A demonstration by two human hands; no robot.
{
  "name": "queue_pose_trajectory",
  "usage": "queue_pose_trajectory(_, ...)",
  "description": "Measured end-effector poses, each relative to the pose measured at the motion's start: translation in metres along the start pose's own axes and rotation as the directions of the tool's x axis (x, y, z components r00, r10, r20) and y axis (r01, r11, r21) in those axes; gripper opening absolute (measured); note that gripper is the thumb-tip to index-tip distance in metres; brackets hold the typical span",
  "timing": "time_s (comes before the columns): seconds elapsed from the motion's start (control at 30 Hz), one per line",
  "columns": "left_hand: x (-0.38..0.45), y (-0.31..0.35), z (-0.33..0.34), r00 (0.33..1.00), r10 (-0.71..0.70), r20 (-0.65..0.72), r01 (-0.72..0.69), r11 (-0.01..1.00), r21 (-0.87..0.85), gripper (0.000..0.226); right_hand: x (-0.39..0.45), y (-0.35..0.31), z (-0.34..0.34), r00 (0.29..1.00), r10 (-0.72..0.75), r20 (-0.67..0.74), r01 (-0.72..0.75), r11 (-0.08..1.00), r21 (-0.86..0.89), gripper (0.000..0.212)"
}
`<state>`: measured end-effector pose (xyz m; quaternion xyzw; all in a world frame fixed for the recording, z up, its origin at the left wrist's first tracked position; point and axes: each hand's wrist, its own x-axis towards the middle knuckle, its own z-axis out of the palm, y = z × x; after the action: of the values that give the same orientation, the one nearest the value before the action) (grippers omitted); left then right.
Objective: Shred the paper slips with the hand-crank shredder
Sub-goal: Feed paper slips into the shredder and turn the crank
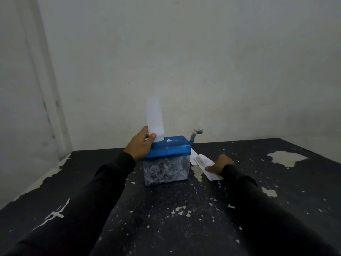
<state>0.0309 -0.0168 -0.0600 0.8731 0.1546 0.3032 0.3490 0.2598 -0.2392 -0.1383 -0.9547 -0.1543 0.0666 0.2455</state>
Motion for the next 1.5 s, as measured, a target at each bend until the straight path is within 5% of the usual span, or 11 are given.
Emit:
queue_pose_trajectory(0.17,0.001,0.005,0.000,0.984,0.093,-0.151,-0.092,0.996,0.013,0.015,0.011,0.014,-0.006,0.999,0.004,-0.037,0.003,0.982,0.191,0.072)
queue_pose_trajectory(0.6,0.001,0.007,-0.006,0.990,-0.025,-0.141,0.020,0.999,-0.039,0.012,-0.003,0.026,-0.024,0.989,-0.041,-0.141,0.096,0.906,0.412,0.028)
queue_pose_trajectory(0.8,0.001,0.014,-0.001,0.972,-0.017,-0.233,-0.006,0.995,-0.101,0.010,-0.042,-0.003,-0.064,0.846,-0.195,-0.496,0.506,0.584,0.634,0.024)
queue_pose_trajectory(0.93,-0.002,0.025,0.002,0.960,0.020,-0.278,-0.064,0.987,-0.148,0.018,-0.067,-0.036,-0.087,0.770,-0.272,-0.578,0.633,0.443,0.635,0.025)
queue_pose_trajectory(1.23,0.001,0.047,0.001,0.952,-0.013,-0.307,-0.110,0.919,-0.380,0.017,-0.103,-0.142,-0.071,0.867,-0.361,-0.345,0.452,0.274,0.849,0.023)
queue_pose_trajectory(1.5,0.001,0.047,-0.009,0.978,-0.032,-0.206,-0.074,0.872,-0.485,0.016,-0.092,-0.181,-0.051,0.918,-0.307,-0.253,0.336,0.258,0.906,0.022)
